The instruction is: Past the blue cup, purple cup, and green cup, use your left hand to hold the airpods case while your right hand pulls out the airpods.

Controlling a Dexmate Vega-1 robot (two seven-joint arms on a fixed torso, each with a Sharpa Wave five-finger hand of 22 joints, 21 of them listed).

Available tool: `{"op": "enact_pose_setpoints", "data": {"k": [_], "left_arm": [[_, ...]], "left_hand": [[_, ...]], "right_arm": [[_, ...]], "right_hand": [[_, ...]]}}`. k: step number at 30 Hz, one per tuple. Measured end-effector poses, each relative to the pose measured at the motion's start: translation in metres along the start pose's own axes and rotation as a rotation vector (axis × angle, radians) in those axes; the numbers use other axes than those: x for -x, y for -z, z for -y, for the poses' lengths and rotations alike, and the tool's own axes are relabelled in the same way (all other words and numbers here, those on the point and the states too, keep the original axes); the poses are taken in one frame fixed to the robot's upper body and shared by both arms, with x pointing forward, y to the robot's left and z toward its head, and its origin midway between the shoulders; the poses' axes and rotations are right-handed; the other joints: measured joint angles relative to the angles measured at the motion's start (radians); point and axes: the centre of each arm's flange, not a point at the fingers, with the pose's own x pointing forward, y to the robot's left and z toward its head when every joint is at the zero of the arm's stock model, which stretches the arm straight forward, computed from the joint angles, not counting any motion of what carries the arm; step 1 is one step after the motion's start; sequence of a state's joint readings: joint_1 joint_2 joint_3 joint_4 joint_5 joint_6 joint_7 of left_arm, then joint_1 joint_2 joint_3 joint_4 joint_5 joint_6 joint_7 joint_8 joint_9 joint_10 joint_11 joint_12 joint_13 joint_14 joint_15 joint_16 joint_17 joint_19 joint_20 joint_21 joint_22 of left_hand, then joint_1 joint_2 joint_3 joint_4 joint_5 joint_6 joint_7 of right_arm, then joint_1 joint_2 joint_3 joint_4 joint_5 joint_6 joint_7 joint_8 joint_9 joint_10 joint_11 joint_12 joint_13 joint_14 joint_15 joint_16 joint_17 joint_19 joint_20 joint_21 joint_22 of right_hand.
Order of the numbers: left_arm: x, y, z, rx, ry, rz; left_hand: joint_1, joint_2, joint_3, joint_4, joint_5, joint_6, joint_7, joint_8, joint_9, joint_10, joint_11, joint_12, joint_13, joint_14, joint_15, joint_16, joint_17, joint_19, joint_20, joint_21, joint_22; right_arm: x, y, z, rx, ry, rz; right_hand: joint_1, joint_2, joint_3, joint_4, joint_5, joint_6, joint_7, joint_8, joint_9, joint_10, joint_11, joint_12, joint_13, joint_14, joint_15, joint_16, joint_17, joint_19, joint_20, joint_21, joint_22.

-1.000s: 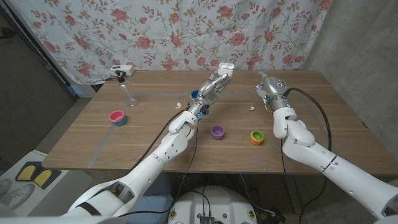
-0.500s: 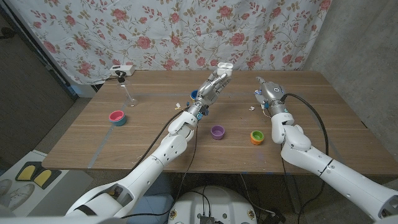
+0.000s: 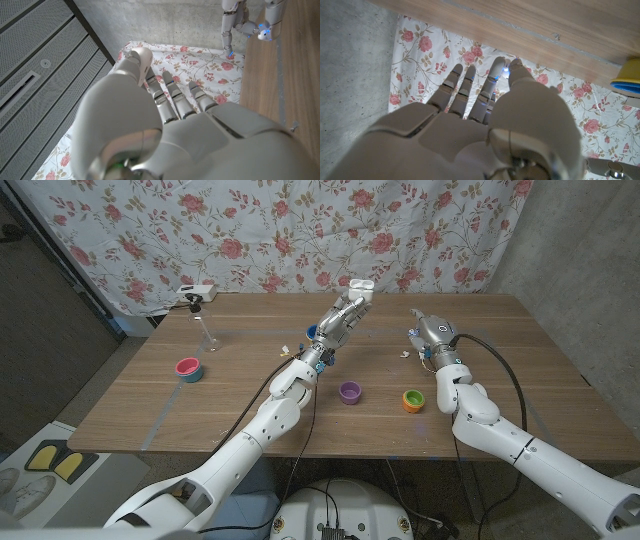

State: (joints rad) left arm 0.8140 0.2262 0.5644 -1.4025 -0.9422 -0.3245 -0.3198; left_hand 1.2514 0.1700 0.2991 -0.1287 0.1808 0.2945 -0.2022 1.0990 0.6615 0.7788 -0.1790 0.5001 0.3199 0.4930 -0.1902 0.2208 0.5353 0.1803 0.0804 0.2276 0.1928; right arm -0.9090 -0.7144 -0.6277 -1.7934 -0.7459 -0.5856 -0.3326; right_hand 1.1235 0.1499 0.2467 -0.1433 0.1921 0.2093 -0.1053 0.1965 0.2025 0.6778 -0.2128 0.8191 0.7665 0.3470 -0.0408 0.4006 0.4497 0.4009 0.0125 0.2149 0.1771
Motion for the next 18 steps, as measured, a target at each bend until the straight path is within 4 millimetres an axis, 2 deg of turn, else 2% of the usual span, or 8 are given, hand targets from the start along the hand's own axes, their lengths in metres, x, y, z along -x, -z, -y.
{"op": "enact_pose_setpoints", "data": {"k": [18], "left_arm": [[0.004,-0.003,0.0,-0.004,-0.001,0.004]], "left_hand": [[0.0,-0.001,0.0,0.0,0.0,0.0,0.0,0.004,-0.002,0.0,0.0,0.0,0.0,0.0,0.0,0.0,0.0,0.0,0.0,0.0,0.0]], "right_arm": [[-0.004,0.002,-0.012,0.005,-0.033,-0.002]], "right_hand": [[0.0,0.0,-0.004,0.004,0.0,0.005,0.005,0.0,0.0,0.0,0.0,0.001,-0.003,0.0,0.0,-0.006,0.0,0.004,-0.004,-0.003,0.0]]}}
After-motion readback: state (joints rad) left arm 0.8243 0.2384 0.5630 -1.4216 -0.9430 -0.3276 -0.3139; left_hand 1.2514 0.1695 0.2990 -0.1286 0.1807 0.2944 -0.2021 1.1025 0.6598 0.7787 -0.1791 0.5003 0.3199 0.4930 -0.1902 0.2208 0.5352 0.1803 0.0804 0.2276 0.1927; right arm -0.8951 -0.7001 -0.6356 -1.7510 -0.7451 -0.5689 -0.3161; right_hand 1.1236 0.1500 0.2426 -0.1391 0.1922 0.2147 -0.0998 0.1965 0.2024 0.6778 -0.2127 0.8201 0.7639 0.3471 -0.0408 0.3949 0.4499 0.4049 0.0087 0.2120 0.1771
